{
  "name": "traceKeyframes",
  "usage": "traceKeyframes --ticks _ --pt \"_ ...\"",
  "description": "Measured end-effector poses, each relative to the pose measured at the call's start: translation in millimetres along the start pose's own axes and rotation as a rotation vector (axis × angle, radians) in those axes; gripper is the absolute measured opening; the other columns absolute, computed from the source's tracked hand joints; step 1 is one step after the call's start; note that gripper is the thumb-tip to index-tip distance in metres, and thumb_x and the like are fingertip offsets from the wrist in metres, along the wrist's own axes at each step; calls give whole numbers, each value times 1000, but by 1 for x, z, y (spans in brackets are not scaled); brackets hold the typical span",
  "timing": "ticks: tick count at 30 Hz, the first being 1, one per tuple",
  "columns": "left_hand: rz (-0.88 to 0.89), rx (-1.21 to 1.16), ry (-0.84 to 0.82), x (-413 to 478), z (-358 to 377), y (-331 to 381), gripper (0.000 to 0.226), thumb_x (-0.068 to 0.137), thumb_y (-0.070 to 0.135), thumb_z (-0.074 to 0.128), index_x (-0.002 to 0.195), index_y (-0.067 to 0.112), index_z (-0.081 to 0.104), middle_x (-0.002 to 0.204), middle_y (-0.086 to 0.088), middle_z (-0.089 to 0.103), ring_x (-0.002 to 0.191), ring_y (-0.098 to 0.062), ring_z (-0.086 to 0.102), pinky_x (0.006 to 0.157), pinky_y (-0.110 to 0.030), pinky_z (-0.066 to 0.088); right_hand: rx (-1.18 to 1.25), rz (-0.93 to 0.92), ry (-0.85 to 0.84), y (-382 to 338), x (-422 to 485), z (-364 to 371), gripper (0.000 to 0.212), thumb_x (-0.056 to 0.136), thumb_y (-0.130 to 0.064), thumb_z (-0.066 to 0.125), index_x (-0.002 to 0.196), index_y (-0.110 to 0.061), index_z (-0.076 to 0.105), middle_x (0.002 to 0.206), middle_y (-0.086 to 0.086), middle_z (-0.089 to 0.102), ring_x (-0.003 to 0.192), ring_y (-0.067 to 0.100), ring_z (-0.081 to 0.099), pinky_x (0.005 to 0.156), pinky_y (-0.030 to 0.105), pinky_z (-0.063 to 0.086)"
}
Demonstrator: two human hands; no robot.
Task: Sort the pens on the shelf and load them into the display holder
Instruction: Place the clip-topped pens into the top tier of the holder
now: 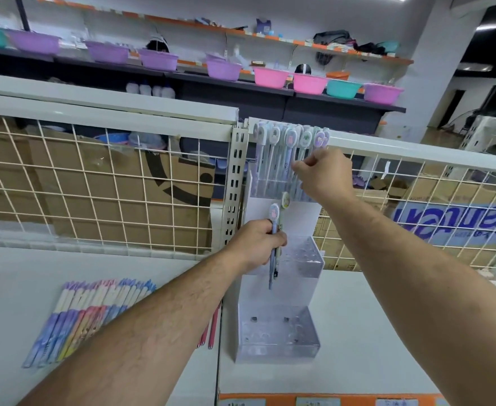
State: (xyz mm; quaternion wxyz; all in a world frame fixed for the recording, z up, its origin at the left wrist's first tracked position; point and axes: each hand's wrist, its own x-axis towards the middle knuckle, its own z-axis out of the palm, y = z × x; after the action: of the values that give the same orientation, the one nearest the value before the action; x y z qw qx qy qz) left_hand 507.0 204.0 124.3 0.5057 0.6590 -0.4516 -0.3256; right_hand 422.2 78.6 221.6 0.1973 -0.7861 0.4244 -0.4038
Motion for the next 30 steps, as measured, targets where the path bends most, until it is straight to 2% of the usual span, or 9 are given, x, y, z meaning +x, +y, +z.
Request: traceKeyframes --ticks 2,4,8,12,14,17,21,26,30 --pt "-3 -9 -5 0 0 0 17 97 19 59 81 15 66 79 -10 65 52 -15 46 53 -26 41 38 25 20 6 -10 0 33 89 -32 74 63 -18 61 53 -5 59 48 8 54 50 22 44" --pt "-7 -29 -10 1 0 0 16 96 17 59 82 14 66 78 -11 63 50 -15 45 52 -26 40 145 75 -9 15 -24 0 34 89 -30 73 64 -12 60 54 -1 59 48 13 51 52 28 48" --pt "-8 -64 -14 2 0 0 15 97 17 60 83 12 65 74 -10 61 48 -15 44 52 -28 39 333 240 -259 29 -57 1 24 86 -21 75 80 1 68 65 7 58 43 13 44 44 27 40" --pt "9 -59 -20 3 0 -1 16 94 14 61 80 15 67 66 -5 62 45 -12 46 50 -27 40 312 206 -454 33 -76 3 12 87 -14 74 78 -7 73 54 -2 58 49 14 45 43 26 40" --pt "14 -57 -21 3 0 -2 17 96 18 61 81 15 68 61 0 61 44 -9 47 48 -26 41 300 168 -428 31 -76 3 14 89 -12 72 76 -7 70 53 -4 59 48 12 49 42 25 41" --pt "20 -42 -26 3 0 -2 24 100 26 55 83 15 69 65 2 66 46 -8 51 50 -25 43 341 125 -319 24 -66 -8 14 94 -14 66 80 -9 66 68 2 66 53 7 61 45 25 45" --pt "42 -36 -21 1 1 -3 23 101 20 53 83 14 66 71 2 66 46 1 54 47 -20 43 382 58 -35 11 -36 -32 13 99 -18 59 87 -15 63 80 4 70 64 9 69 52 22 52" --pt "55 -22 -17 -1 1 -1 24 102 21 52 83 16 66 68 8 65 45 3 55 48 -18 44 302 -68 204 -2 -1 -45 13 100 -26 56 90 -19 61 88 5 71 83 24 72 75 48 61" --pt "50 1 -13 -2 2 -1 25 102 25 52 83 17 66 71 6 65 46 4 55 51 -20 45 226 -98 183 -1 6 -34 13 100 -29 56 91 -21 61 87 0 70 84 23 71 78 48 60"
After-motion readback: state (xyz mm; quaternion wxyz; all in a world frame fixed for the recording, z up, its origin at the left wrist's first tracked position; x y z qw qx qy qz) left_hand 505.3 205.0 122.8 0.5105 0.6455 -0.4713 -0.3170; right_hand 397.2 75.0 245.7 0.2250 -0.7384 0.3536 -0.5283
